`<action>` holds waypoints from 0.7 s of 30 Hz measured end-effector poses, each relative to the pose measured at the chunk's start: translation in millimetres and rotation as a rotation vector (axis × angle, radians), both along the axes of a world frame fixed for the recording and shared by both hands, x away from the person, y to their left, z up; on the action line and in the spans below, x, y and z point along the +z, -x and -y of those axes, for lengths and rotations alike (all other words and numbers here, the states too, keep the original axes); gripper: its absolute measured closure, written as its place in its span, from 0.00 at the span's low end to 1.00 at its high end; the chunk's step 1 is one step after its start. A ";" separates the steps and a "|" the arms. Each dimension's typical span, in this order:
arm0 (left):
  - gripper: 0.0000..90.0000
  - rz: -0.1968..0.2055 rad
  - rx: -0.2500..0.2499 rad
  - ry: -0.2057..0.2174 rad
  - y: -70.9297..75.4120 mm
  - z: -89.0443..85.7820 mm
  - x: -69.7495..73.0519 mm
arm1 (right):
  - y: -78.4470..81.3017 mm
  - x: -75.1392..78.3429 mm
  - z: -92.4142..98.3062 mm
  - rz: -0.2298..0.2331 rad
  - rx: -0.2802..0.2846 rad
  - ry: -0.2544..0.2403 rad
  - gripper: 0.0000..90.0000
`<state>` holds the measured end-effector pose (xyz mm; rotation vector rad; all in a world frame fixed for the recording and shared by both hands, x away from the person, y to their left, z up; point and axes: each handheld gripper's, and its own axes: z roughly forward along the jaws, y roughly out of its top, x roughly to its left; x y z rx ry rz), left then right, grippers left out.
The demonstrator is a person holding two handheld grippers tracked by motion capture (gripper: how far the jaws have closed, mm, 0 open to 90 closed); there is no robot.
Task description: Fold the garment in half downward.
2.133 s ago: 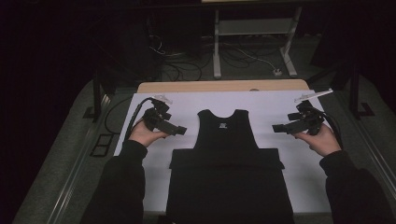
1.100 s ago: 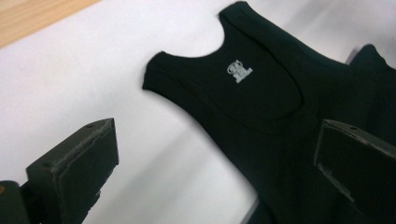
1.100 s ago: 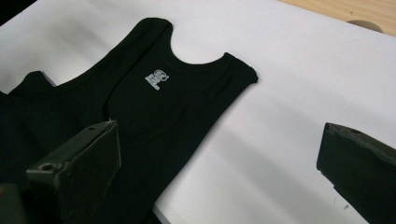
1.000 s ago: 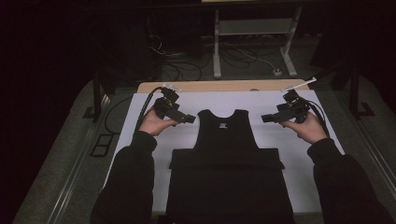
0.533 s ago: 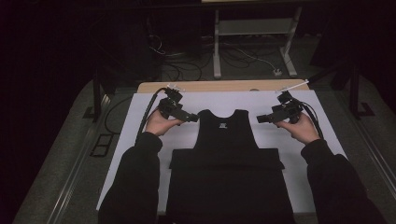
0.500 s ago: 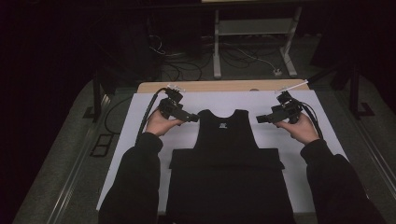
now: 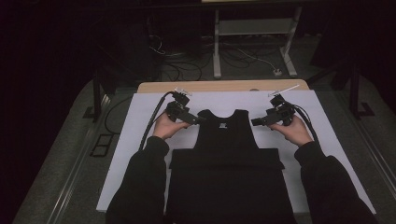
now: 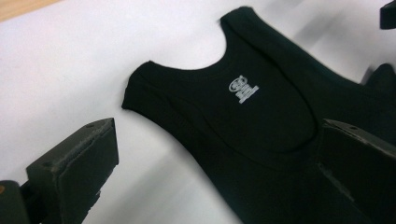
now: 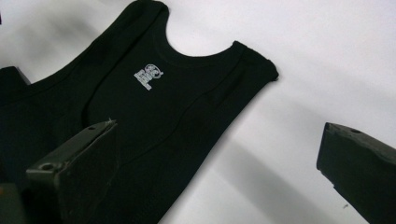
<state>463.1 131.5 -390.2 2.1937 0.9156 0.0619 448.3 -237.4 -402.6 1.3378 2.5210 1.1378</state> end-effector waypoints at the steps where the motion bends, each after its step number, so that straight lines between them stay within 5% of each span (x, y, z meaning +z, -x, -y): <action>1: 0.00 0.004 -0.005 -0.006 0.0 1.2 -1.1 | -0.3 -1.0 -0.5 -0.004 0.000 0.000 0.00; 21: 0.00 -0.055 -0.009 -0.014 -10.1 15.6 -31.6 | -7.9 -21.8 -15.5 -0.016 0.010 0.025 0.02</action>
